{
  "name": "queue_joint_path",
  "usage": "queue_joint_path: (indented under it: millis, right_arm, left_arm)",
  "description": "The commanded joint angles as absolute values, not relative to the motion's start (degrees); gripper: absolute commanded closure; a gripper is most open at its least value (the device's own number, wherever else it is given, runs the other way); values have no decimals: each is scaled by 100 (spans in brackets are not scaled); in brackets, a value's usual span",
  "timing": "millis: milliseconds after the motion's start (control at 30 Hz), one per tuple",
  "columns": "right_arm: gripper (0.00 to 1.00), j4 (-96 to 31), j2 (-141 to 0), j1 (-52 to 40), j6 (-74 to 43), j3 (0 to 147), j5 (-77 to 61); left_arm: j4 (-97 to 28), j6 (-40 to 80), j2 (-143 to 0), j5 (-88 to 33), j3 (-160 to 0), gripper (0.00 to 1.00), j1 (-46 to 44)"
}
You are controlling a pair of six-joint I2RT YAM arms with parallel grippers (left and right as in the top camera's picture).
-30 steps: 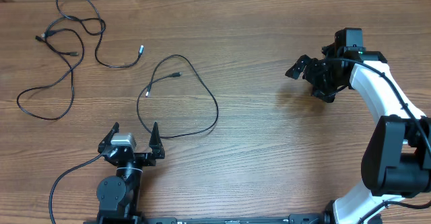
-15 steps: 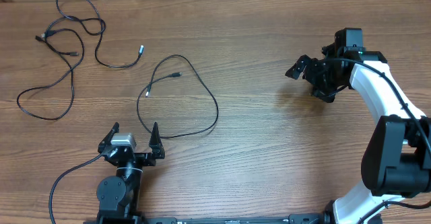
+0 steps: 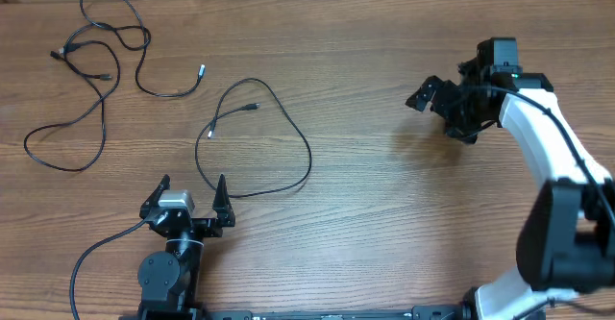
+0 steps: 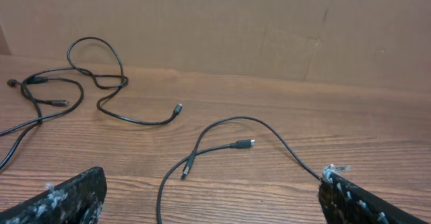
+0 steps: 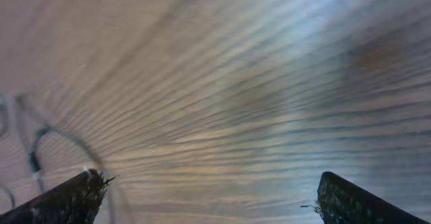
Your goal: Untangle cables
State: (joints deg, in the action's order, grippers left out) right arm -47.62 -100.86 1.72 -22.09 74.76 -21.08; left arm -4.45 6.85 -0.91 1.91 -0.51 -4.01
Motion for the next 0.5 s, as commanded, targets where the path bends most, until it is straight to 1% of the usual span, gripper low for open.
queue_joint_path:
  millis: [0, 267, 467]
  right_arm:
    - [0, -4735, -9013, -117, -2209, 7526, -2102]
    - [0, -4720, -6989, -642, -2095, 7513, -1946]
    - [0, -4724, -5321, -674, -2064, 7273, -1730]
  left_arm:
    - [-443, 576, -32, 148, -30, 0, -366]
    - [-443, 576, -32, 148, -30, 0, -366]
    - [-443, 576, -32, 148, -30, 0, -366]
